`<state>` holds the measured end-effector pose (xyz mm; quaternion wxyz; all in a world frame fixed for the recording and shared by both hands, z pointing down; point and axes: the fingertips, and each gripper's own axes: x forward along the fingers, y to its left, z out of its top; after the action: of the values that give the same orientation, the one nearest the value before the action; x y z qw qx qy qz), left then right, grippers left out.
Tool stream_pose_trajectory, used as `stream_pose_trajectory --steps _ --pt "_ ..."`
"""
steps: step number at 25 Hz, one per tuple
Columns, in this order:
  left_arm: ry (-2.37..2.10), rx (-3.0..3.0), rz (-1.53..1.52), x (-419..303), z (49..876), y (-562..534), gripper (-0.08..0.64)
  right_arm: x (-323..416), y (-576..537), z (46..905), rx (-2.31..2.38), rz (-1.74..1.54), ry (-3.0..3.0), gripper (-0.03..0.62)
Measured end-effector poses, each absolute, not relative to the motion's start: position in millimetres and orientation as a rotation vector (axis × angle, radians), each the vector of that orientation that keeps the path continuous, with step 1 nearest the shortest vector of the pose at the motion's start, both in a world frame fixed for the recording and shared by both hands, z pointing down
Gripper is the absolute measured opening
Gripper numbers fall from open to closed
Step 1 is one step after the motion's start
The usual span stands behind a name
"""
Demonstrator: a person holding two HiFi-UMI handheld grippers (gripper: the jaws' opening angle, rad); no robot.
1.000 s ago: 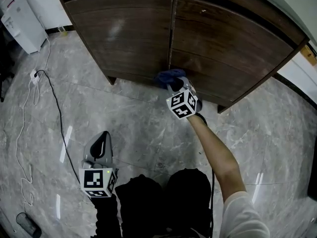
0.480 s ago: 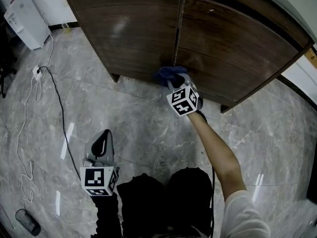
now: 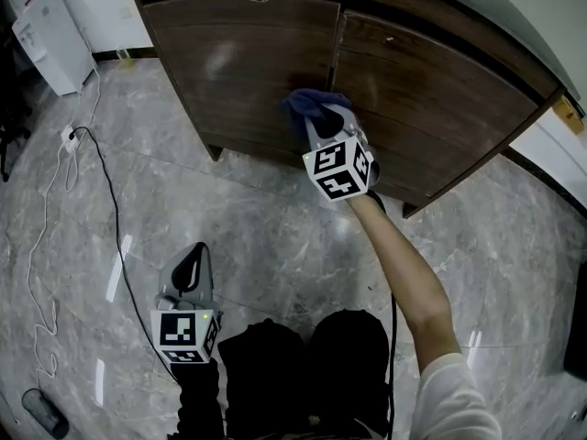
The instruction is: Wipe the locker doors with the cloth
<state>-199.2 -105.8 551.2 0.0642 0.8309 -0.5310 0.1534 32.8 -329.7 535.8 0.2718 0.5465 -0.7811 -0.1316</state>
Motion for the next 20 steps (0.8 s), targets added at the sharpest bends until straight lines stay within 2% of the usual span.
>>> stream_pose_trajectory --steps 9,20 --pt "-1.582 2.525 0.423 -194 545 -106 0.000 22 -339 427 1.548 -0.482 -2.130 0.091" --pt "-1.601 2.512 0.407 -202 543 -106 0.000 10 -346 352 1.584 -0.609 -2.154 0.092"
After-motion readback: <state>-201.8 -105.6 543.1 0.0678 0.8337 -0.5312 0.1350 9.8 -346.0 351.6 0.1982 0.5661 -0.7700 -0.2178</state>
